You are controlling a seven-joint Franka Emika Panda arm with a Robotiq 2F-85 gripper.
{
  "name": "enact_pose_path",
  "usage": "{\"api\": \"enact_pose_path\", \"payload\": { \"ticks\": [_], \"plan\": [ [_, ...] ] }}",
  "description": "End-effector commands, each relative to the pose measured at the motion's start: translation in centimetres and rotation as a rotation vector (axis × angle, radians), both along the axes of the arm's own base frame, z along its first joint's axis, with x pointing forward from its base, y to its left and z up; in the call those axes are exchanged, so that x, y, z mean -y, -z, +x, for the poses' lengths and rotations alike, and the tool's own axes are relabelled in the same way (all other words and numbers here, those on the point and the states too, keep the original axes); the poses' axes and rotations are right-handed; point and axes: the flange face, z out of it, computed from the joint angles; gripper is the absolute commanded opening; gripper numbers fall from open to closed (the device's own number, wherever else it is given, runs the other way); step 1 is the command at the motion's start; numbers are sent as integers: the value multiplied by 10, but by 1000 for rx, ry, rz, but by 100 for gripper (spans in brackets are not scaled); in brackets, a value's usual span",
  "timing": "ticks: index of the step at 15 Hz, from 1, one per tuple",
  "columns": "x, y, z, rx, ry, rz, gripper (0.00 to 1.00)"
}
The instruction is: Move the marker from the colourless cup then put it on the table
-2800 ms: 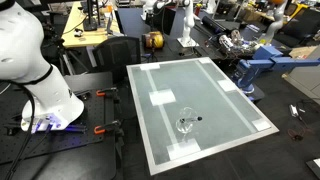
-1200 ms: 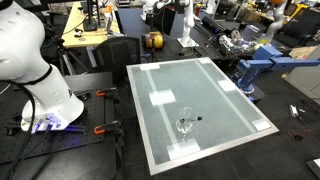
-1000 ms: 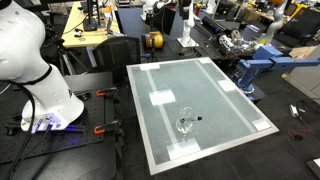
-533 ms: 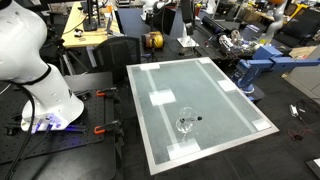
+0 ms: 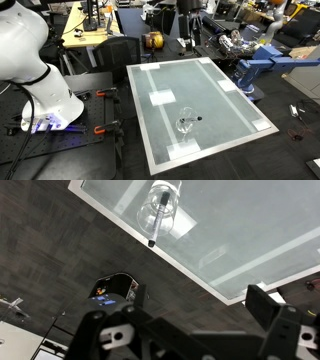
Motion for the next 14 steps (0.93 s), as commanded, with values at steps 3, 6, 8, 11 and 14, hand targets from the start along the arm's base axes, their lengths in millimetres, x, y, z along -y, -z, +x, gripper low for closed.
{"api": "enact_pose_path", "payload": {
  "ticks": [3,6,8,11,14],
  "plan": [
    [31,26,7,57,134,-9,100],
    [46,37,6,59,191,-14,100],
    [55,45,5,52,217,-15,100],
    [70,54,0,36,237,-3,100],
    [64,51,4,7,233,-10,100]
  ]
}}
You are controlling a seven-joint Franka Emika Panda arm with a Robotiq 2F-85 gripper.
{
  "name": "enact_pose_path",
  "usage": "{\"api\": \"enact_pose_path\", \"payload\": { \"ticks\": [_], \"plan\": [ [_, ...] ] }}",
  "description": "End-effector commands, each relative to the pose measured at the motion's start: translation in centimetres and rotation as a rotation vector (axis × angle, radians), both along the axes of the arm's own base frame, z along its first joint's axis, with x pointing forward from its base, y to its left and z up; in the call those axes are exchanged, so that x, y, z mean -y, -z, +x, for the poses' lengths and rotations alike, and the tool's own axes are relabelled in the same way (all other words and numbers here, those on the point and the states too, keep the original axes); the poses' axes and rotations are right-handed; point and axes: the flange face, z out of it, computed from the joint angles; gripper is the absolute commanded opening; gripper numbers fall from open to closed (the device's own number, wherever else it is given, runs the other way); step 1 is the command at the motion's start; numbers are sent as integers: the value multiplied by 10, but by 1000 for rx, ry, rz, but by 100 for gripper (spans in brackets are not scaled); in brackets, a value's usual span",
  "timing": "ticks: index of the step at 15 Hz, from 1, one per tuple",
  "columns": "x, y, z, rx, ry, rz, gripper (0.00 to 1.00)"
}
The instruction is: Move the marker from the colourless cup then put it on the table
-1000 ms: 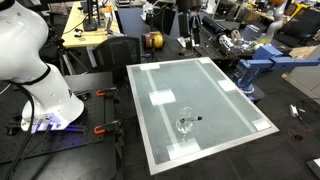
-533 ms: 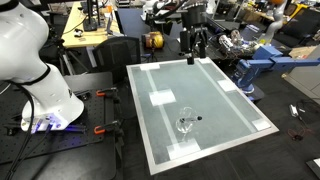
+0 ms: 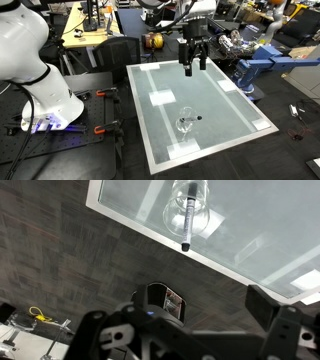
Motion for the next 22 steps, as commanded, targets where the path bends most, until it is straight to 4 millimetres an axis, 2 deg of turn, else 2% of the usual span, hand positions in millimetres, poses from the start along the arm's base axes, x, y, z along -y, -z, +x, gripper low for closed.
{"api": "enact_pose_path", "payload": {
  "ticks": [1,4,7,14,22],
  "plan": [
    [0,-1,0,-1,0,0,100],
    [-3,-1,0,-1,-5,0,100],
    [8,0,5,43,69,-11,100],
    [22,35,7,124,261,-9,100],
    [36,69,14,219,369,-18,100]
  ]
}}
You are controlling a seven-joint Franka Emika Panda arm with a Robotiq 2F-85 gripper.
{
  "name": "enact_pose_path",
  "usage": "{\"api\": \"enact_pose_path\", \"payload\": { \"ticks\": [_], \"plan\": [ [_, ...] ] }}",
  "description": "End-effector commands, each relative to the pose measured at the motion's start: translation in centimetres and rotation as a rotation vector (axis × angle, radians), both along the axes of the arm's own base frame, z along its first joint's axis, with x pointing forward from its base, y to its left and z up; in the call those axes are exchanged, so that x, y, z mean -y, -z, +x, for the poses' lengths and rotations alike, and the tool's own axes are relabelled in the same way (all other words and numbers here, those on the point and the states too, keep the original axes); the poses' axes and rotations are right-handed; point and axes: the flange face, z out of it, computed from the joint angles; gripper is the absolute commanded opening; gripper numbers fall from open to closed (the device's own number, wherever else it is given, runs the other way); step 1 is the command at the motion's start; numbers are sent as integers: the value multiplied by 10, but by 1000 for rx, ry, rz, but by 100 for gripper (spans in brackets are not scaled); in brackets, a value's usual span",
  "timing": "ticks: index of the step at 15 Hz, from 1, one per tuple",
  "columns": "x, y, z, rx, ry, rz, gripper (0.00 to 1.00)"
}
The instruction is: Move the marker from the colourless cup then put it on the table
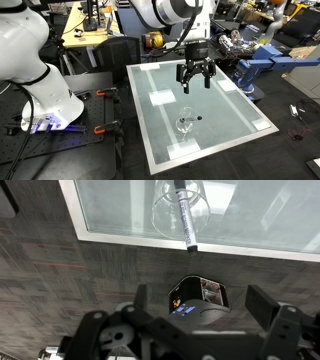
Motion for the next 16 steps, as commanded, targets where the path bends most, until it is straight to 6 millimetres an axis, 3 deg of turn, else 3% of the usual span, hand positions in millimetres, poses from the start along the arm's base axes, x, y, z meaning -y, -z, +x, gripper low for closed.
{"api": "enact_pose_path", "payload": {
  "ticks": [1,10,16],
  "plan": [
    [10,13,4,57,45,-14,100],
    [24,52,3,15,103,-62,100],
    [28,69,0,-48,36,-51,100]
  ]
}}
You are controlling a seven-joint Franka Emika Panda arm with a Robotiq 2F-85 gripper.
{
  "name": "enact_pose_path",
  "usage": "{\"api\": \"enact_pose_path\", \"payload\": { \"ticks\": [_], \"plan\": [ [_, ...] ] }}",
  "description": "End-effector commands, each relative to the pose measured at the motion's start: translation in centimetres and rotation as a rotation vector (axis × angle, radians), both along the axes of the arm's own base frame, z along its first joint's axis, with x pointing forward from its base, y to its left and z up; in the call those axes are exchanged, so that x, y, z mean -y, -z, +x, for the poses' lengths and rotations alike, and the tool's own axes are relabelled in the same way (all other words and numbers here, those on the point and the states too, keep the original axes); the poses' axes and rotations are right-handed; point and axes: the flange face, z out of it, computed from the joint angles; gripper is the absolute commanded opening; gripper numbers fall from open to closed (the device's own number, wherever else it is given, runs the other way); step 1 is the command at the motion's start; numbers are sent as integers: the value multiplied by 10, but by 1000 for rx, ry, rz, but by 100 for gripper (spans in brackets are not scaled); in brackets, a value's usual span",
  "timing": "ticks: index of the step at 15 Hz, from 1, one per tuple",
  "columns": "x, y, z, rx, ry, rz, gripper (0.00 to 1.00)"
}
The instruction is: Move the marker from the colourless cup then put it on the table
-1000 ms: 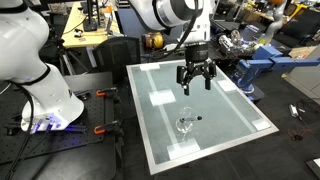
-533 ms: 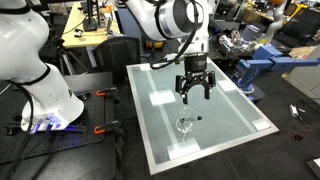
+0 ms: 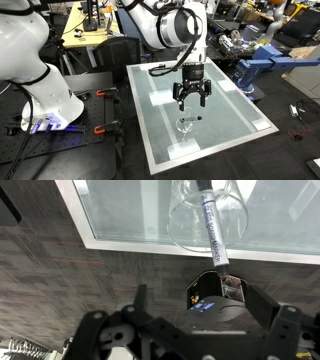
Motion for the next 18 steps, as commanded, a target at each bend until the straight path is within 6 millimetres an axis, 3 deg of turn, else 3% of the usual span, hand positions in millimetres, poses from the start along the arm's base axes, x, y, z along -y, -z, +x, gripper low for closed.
{"api": "enact_pose_path", "payload": {
  "ticks": [1,9,18],
  "plan": [
    [4,5,4,-10,-56,0,100],
    [17,12,8,-45,-242,79,100],
    [35,25,7,-83,-287,102,100]
  ]
}}
